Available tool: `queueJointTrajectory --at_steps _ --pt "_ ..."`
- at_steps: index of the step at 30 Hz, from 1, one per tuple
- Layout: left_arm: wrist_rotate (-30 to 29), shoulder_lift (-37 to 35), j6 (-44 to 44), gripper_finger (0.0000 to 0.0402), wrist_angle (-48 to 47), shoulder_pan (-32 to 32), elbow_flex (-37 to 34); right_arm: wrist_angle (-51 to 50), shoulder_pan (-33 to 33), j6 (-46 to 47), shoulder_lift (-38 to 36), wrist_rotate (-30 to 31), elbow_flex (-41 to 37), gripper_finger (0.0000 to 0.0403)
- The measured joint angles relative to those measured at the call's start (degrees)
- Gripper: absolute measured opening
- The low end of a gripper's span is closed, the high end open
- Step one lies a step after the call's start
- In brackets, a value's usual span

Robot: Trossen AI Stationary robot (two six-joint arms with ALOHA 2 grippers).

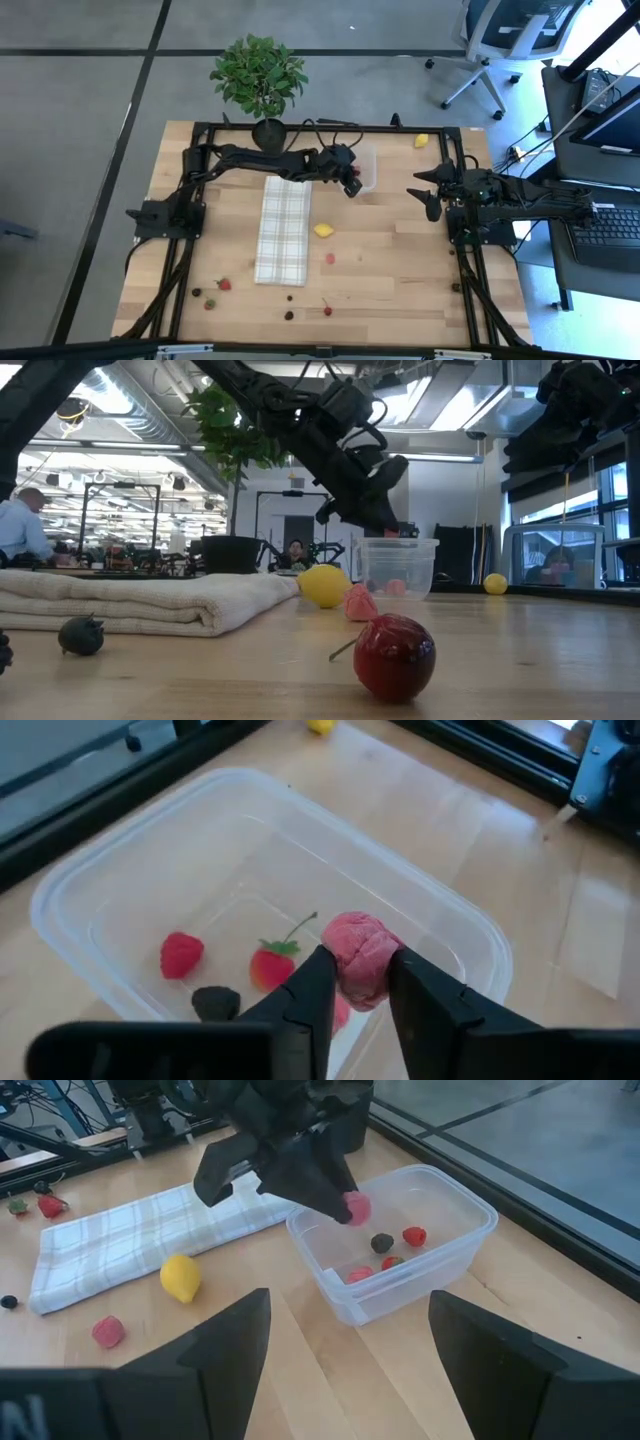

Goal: Pick and placing Produce into tupperware
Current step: Put the top apricot into the transparent bin, then put the bottom lemon into the transparent bin

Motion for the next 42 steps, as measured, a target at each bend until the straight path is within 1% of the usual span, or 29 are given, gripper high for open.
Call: queueJointTrajectory --at_steps 3,7,13,15,17,18,20,22,24,25,27,31,33,36,39,42 --pt "-0.1 0.0 0.0 0.0107 -0.1 0.1 0.0 0.0 0.0 0.0 0.0 0.0 0.0 0.0273" --pt "1.3 0.0 0.0 0.0135 -0.1 0.4 0.0 0.0 0.0 0.0 0.0 0.0 0.0 0.0273" --pt "2.5 0.0 1.6 0.0206 -0.3 0.7 0.2 0.0 0.0 0.0 0.0 0.0 0.0 0.0273" --pt "3.9 -0.4 4.8 0.0227 -1.6 0.8 1.2 0.0 0.0 0.0 0.0 0.0 0.0 0.0273" --pt "5.9 -1.4 10.0 0.0243 -4.1 0.7 3.6 0.0 0.0 0.0 0.0 0.0 0.0 0.0273" --pt "6.7 -2.1 12.7 0.0249 -6.4 0.5 5.3 0.0 0.0 0.0 0.0 0.0 0.0 0.0273" --pt "8.0 -3.6 18.3 0.026 -14.3 -0.5 9.2 0.0 0.0 0.0 0.0 0.0 0.0 0.0273" --pt "8.4 -4.0 22.7 0.0269 -23.7 -2.0 13.9 0.0 0.0 0.0 0.0 0.0 0.0 0.0273" --pt "8.4 -3.8 24.9 0.0276 -35.1 -3.8 18.9 0.0 0.0 0.0 0.0 0.0 0.0 0.0273" --pt "8.2 -3.7 24.9 0.0279 -40.4 -4.8 21.4 0.0 0.0 0.0 0.0 0.0 0.0 0.0273" --pt "8.1 -3.9 22.8 0.0284 -46.3 -6.9 24.5 0.0 0.0 0.1 0.0 0.0 0.0 0.0273" --pt "8.0 -3.6 14.6 0.0283 -51.0 -11.2 25.7 0.0 0.0 0.2 0.0 0.0 0.0 0.0273" --pt "8.0 -3.7 13.7 0.0281 -51.8 -13.3 25.7 0.0 0.0 0.2 0.0 0.0 0.0 0.0273" --pt "8.1 -3.6 13.7 0.028 -52.4 -15.9 23.5 0.0 0.0 0.1 0.0 0.0 0.0 0.0273" --pt "8.0 -2.9 10.9 0.0282 -52.3 -17.2 19.6 0.0 0.0 0.1 0.0 0.0 0.0 0.0273" --pt "6.8 -3.1 9.4 0.0284 -48.5 -17.9 15.0 0.0 0.0 0.0 0.0 0.0 0.0 0.0273"
